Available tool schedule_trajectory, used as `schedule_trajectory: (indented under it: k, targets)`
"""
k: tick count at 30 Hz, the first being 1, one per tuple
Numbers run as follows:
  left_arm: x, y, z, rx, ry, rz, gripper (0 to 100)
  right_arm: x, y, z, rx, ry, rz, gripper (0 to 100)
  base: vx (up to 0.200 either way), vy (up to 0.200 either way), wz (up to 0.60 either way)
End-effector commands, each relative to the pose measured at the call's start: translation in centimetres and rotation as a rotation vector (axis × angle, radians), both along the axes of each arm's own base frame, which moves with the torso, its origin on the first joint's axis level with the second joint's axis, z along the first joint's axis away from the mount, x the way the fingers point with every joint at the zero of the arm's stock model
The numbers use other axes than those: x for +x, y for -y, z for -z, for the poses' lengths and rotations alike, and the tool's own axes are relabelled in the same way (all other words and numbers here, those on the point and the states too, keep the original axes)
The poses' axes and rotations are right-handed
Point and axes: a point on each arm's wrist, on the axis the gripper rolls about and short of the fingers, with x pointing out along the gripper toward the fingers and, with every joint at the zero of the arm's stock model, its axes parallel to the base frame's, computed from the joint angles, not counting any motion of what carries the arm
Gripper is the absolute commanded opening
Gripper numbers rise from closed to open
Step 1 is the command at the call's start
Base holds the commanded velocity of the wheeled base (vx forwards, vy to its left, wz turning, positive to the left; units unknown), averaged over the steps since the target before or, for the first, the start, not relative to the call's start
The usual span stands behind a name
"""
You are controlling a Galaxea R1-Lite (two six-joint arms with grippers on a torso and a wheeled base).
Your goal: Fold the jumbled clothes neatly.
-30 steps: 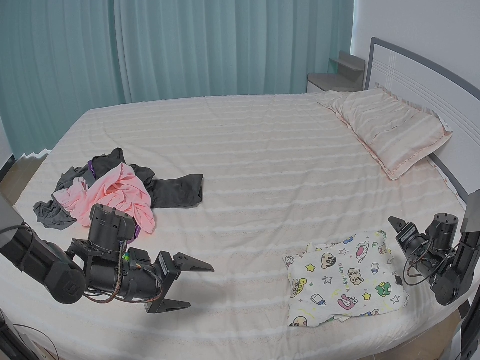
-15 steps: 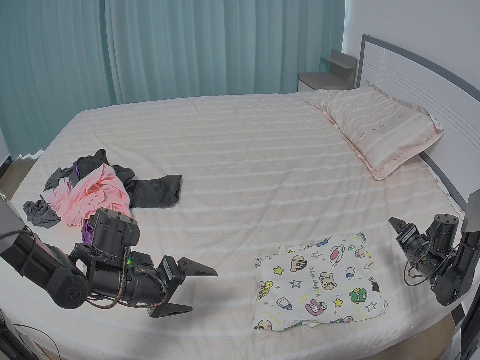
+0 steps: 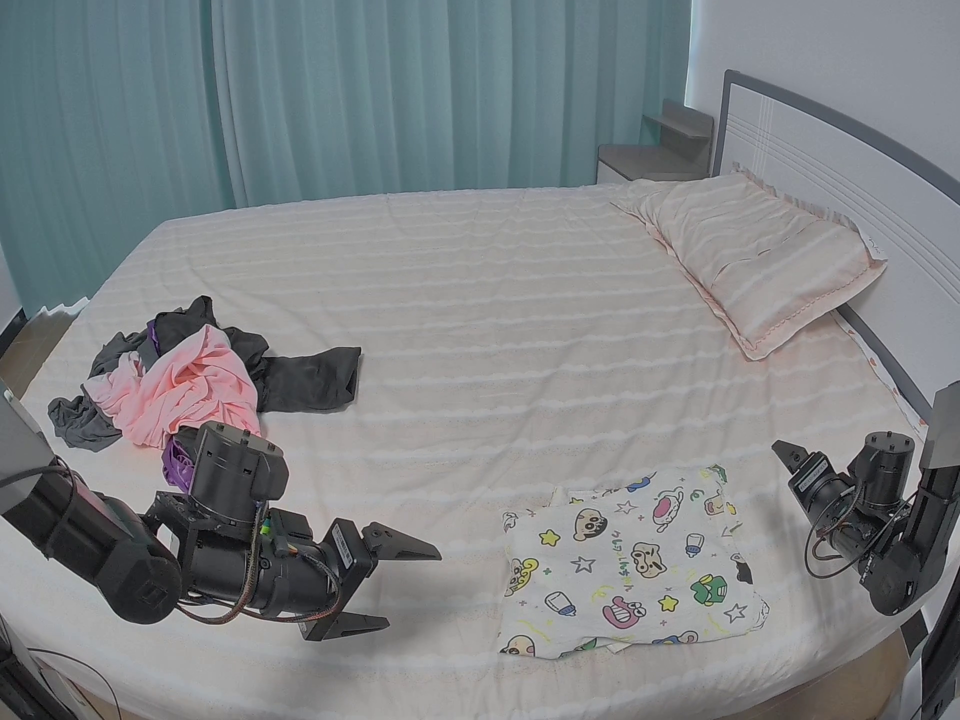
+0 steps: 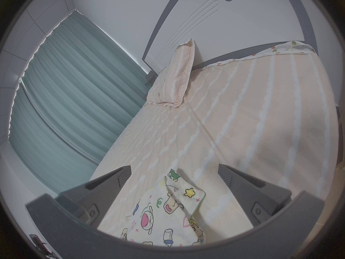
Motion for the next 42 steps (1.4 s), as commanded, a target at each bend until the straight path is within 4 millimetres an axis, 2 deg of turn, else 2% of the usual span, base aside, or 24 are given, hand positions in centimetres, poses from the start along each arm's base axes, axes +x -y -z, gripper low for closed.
schedule_trajectory:
  k: [1,8,20,30,32,36,38,42]
  targets:
    - [0.0,0.0,0.1,0.002,-0.003,0.001,100,0.0,0.0,-0.1,0.001,0.011,-0.001,100,0.000,0.000,0.00]
    - [0.4,0.2,0.2,0.003,-0.002,-0.001,100,0.0,-0.1,0.1,-0.004,0.001,-0.006,100,0.000,0.000,0.00]
    - [0.3,0.7,0.3,0.006,-0.001,0.017,100,-0.5,-0.3,0.4,-0.008,-0.025,-0.035,100,0.000,-0.200,0.00]
    - [0.7,0.7,0.7,0.062,0.029,-0.042,100,-1.7,-0.6,0.7,-0.005,-0.072,-0.205,100,0.000,-0.180,0.00]
    - [1.1,1.4,1.3,0.090,0.078,-0.067,100,-1.9,-0.9,0.9,0.016,-0.083,-0.310,100,0.000,0.000,0.00]
    - [1.6,2.7,2.6,0.153,0.144,-0.101,100,-1.7,-1.2,1.1,0.048,-0.081,-0.410,100,0.000,0.000,0.00]
    - [2.1,3.7,4.6,0.258,0.222,-0.112,100,-1.7,-2.2,1.5,0.047,-0.093,-0.496,100,0.000,0.000,0.00]
    - [2.3,4.4,6.7,0.350,0.260,-0.060,100,-2.1,-3.7,2.5,-0.040,-0.126,-0.609,100,0.000,0.000,0.00]
